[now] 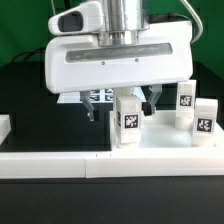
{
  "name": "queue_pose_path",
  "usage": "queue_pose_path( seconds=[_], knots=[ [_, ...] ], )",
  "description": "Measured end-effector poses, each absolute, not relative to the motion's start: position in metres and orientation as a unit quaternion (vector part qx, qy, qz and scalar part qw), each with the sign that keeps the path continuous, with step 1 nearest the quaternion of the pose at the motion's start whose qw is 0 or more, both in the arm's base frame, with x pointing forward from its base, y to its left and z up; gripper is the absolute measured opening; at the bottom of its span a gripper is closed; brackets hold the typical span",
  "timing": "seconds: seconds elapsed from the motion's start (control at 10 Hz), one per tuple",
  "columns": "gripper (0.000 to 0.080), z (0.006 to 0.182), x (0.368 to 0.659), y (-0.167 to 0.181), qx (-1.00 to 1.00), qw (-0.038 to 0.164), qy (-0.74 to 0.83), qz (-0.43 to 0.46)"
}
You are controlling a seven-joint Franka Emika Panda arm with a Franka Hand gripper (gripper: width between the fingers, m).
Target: Assemble square table
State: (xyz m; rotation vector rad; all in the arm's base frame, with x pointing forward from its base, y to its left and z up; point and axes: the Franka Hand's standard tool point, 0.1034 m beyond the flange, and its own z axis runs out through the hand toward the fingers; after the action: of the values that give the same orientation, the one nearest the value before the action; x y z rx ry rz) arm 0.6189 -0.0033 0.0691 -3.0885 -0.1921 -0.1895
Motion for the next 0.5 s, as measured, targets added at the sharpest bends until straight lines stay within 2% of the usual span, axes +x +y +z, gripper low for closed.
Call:
queue_pose_path(
  seconds=[0.2, 0.4, 0.5],
  knots=[
    [0.0649, 0.0693, 0.6194, -0.0039, -0.997, 0.021, -0.048, -0.063],
    [0.0399, 0.0693, 0.6193, -0.0041, -0.997, 0.021, -0.047, -0.063],
    [0.0399, 0.0692, 0.6193, -0.0035, -0.998, 0.024, -0.015, -0.062]
  ],
)
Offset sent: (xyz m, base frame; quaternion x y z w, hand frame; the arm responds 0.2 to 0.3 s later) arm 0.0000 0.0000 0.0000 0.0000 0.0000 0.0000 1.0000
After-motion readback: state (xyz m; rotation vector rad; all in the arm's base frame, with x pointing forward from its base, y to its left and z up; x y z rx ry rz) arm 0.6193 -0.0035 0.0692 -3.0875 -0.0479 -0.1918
